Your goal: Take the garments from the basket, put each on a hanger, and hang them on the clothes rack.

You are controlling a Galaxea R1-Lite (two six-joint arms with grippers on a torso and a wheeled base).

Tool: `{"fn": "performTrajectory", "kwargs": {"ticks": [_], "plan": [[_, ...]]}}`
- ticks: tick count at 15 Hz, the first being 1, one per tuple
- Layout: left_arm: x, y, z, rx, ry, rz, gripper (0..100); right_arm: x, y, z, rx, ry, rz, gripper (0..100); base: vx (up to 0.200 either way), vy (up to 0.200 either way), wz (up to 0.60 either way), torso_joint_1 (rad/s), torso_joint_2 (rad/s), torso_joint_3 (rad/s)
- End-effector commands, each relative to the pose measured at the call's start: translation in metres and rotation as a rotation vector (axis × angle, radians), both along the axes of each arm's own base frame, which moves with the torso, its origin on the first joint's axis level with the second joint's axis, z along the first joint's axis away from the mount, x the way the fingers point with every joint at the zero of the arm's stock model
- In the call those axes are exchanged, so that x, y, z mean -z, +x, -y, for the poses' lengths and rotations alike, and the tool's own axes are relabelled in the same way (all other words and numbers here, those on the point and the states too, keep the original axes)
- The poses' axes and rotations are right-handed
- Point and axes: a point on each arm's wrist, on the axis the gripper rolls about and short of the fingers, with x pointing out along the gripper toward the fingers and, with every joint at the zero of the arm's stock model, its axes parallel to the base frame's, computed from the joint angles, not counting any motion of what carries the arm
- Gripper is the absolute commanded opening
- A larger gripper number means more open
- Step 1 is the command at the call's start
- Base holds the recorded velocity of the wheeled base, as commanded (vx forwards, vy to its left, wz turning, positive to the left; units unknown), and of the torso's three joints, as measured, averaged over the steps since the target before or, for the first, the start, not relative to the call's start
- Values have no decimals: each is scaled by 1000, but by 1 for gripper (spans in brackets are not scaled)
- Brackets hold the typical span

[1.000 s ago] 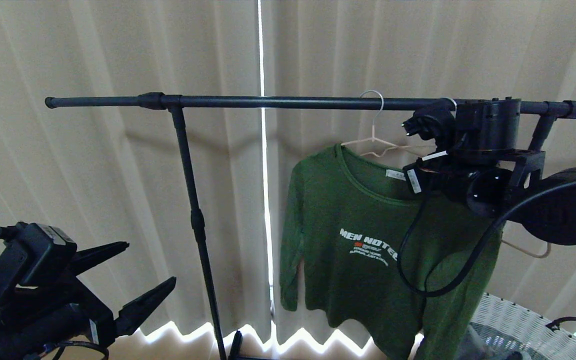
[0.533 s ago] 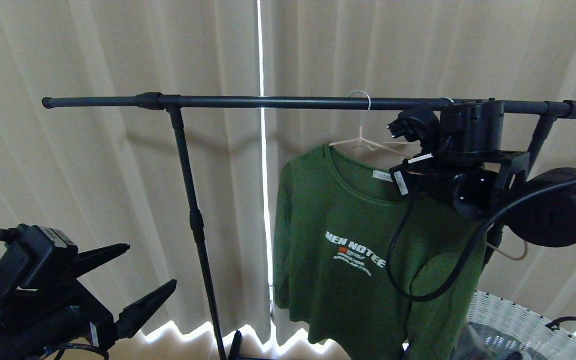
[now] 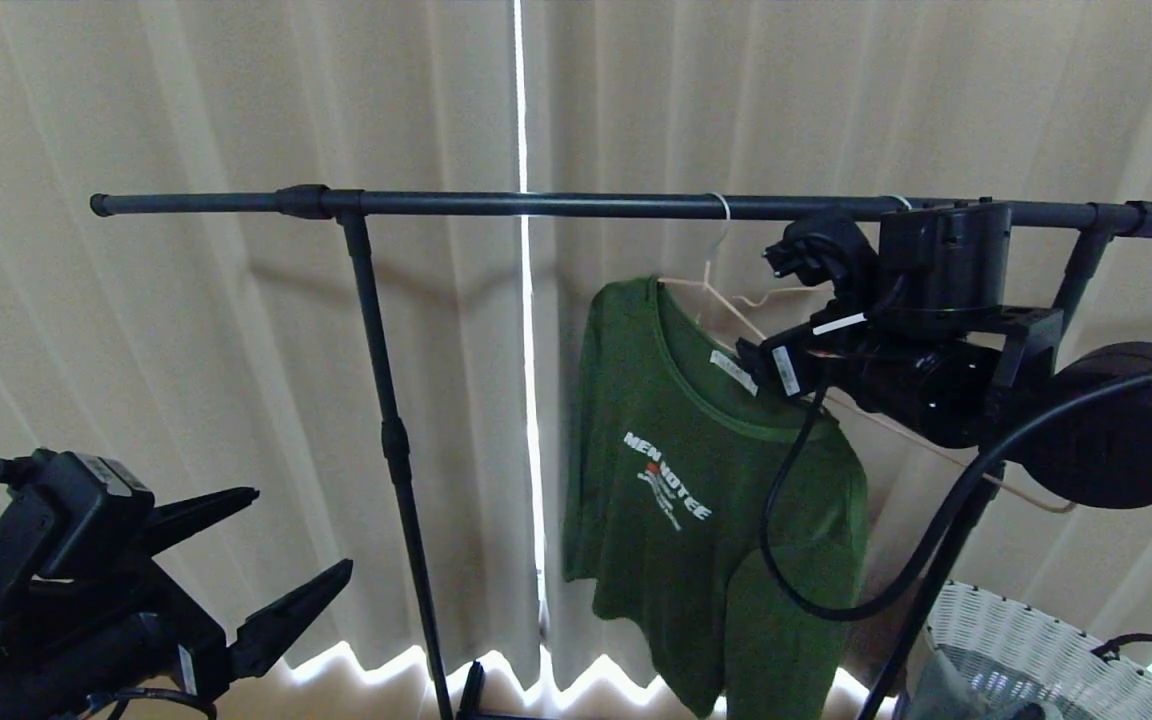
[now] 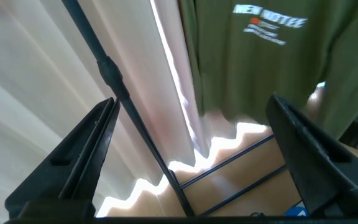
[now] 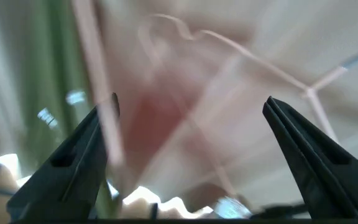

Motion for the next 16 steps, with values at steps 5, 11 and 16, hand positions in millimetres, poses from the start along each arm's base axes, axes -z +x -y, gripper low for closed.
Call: {"fn": "performTrajectory", "kwargs": {"ticks": [5, 11, 16], "plan": [[-1, 0, 0, -1, 0, 7, 100, -19, -27, 4, -61, 160, 25, 100, 0, 0, 0, 0, 0, 0], [-9, -19, -8, -25, -24, 82, 100, -25, -120, 89, 22, 198, 73, 100, 0, 0, 0, 0, 0, 0], [0, -31, -27, -165, -16, 78, 100, 0, -159, 128, 108, 196, 63, 100, 0, 0, 0, 0, 0, 0]]}}
